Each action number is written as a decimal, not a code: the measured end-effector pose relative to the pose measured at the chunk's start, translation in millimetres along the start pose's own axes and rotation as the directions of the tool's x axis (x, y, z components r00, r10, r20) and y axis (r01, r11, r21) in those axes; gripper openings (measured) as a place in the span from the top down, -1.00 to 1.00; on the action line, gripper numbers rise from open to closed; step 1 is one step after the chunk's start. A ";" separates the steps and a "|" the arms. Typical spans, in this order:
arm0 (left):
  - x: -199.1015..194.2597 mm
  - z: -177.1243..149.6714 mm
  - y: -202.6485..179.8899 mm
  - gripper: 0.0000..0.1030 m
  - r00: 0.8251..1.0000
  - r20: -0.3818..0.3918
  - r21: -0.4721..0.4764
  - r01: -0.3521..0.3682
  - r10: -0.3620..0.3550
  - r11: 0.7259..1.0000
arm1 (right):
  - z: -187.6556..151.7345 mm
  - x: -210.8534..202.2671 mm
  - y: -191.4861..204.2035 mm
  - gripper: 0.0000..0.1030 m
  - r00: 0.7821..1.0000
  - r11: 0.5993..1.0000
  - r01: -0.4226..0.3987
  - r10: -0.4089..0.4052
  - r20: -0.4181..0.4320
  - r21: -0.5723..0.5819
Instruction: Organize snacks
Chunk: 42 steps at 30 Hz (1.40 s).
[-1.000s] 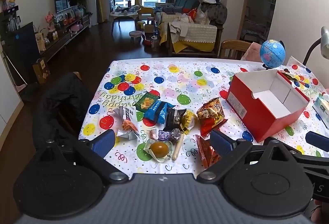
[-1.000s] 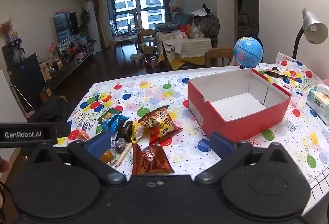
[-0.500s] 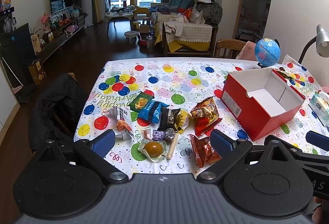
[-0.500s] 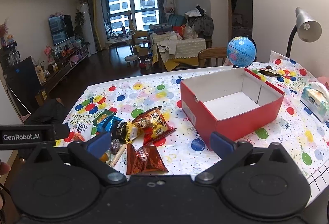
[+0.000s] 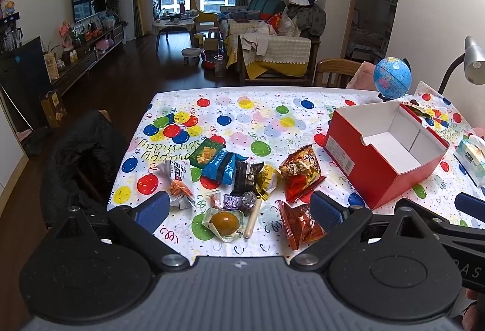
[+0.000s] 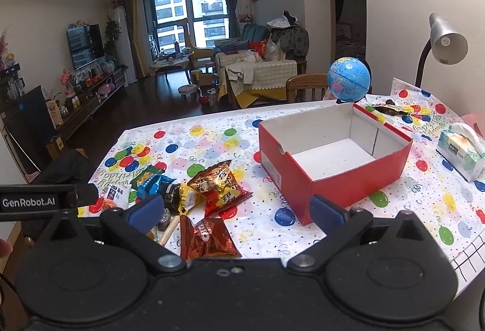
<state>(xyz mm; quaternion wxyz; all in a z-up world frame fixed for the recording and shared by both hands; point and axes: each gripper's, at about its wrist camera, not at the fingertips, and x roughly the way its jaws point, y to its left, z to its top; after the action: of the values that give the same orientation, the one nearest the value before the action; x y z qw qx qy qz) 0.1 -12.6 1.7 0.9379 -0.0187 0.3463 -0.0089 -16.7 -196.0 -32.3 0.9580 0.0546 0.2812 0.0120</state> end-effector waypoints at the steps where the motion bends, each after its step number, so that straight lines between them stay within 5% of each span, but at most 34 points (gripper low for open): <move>1: 0.4 0.2 0.0 -0.93 1.000 -0.001 -0.001 0.000 0.000 1.000 | 0.3 0.0 -1.0 -0.99 1.000 1.000 0.001 -0.001 0.000 0.001; 42: 0.5 7.2 -2.8 -0.93 1.000 0.004 0.004 0.021 -0.021 1.000 | 1.8 0.9 -2.5 -0.99 1.000 1.000 0.007 -0.007 0.003 -0.005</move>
<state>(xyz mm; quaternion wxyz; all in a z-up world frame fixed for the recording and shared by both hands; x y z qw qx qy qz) 5.2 -15.2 6.9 0.9384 -0.0207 0.3444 -0.0195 -15.0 -198.6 -31.5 0.9586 0.0511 0.2798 0.0091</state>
